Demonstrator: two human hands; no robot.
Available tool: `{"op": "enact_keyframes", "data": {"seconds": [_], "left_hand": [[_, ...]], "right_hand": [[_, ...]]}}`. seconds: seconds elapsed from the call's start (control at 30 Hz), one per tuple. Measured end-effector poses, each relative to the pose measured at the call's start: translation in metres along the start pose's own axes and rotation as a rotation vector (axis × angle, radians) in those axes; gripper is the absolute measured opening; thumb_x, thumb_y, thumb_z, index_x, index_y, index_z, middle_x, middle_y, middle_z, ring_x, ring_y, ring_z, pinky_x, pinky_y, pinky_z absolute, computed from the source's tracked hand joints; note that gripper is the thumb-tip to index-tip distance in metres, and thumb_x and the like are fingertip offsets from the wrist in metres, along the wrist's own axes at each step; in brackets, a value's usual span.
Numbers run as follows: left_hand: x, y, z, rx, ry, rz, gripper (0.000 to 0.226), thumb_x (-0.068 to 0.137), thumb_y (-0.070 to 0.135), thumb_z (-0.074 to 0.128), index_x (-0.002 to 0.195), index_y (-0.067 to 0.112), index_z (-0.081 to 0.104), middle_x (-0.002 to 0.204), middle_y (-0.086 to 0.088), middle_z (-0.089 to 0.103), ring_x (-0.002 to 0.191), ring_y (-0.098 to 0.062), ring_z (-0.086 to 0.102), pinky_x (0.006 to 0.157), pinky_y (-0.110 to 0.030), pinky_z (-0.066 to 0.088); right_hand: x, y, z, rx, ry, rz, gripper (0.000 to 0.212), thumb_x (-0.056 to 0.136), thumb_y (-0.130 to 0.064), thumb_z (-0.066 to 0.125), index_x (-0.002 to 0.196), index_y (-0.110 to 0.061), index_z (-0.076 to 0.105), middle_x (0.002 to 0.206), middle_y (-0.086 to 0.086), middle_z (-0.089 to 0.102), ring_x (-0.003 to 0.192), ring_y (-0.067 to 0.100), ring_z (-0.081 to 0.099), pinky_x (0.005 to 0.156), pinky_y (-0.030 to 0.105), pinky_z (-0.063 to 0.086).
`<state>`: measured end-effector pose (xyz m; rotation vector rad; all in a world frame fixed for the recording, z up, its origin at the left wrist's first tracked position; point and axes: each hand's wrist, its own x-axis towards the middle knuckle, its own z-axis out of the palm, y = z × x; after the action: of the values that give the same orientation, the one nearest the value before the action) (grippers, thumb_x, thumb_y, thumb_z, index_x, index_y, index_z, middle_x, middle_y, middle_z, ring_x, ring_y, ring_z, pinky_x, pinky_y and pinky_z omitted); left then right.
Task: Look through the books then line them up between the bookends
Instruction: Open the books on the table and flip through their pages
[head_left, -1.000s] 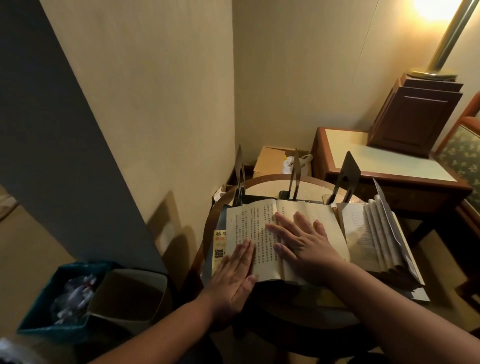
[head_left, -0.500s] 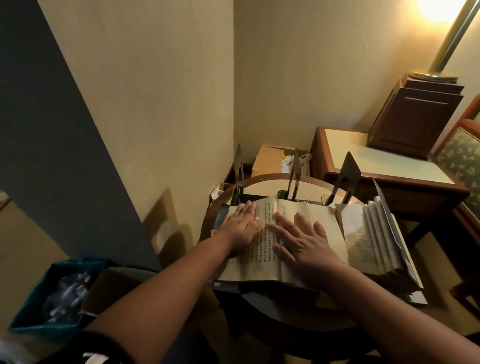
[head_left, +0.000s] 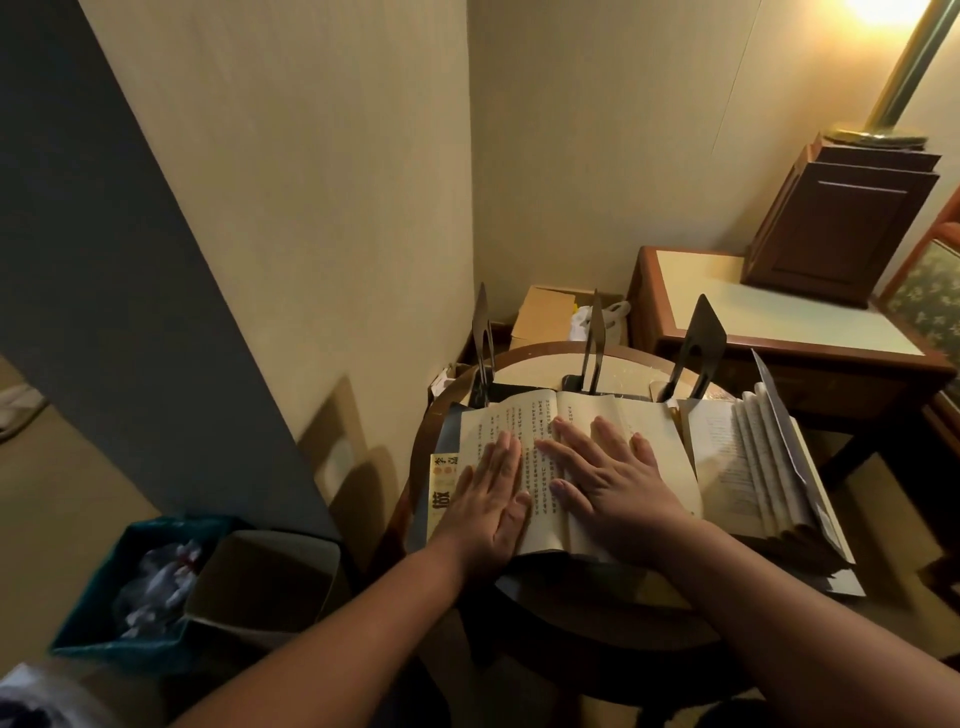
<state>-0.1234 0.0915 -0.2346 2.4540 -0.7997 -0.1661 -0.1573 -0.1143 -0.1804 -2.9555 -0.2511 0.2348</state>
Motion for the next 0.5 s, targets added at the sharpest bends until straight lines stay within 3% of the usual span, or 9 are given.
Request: {"op": "enact_keyframes", "data": {"seconds": [0.13, 0.27, 0.5], "left_hand": [[-0.021, 0.008, 0.007, 0.009, 0.016, 0.003, 0.064, 0.100, 0.053, 0.010, 0.151, 0.033, -0.023, 0.158, 0.015, -0.031, 0.143, 0.001, -0.030, 0.117, -0.028, -0.016], [-0.023, 0.009, 0.007, 0.010, -0.004, -0.012, 0.063, 0.100, 0.054, 0.010, 0.147, 0.036, -0.027, 0.158, 0.015, -0.032, 0.142, 0.002, -0.031, 0.118, -0.030, -0.014], [-0.021, 0.008, 0.003, 0.011, -0.038, -0.027, 0.067, 0.096, 0.057, 0.009, 0.149, 0.035, -0.024, 0.158, 0.015, -0.031, 0.144, -0.001, -0.028, 0.121, -0.035, -0.010]], "right_hand": [[-0.001, 0.000, 0.001, 0.022, 0.019, 0.006, 0.060, 0.096, -0.070, 0.011, 0.149, -0.058, -0.014, 0.158, -0.025, -0.025, 0.146, 0.019, -0.030, 0.119, 0.056, -0.017], [-0.002, 0.000, 0.003, 0.058, 0.050, 0.064, 0.078, 0.094, -0.073, 0.016, 0.156, -0.037, -0.016, 0.163, -0.016, -0.021, 0.148, 0.015, -0.026, 0.121, 0.051, -0.015], [-0.010, -0.006, -0.001, 0.219, 0.160, 0.241, 0.080, 0.096, -0.067, 0.035, 0.159, -0.028, 0.006, 0.167, 0.000, -0.011, 0.152, 0.021, -0.014, 0.116, 0.039, -0.009]]}}
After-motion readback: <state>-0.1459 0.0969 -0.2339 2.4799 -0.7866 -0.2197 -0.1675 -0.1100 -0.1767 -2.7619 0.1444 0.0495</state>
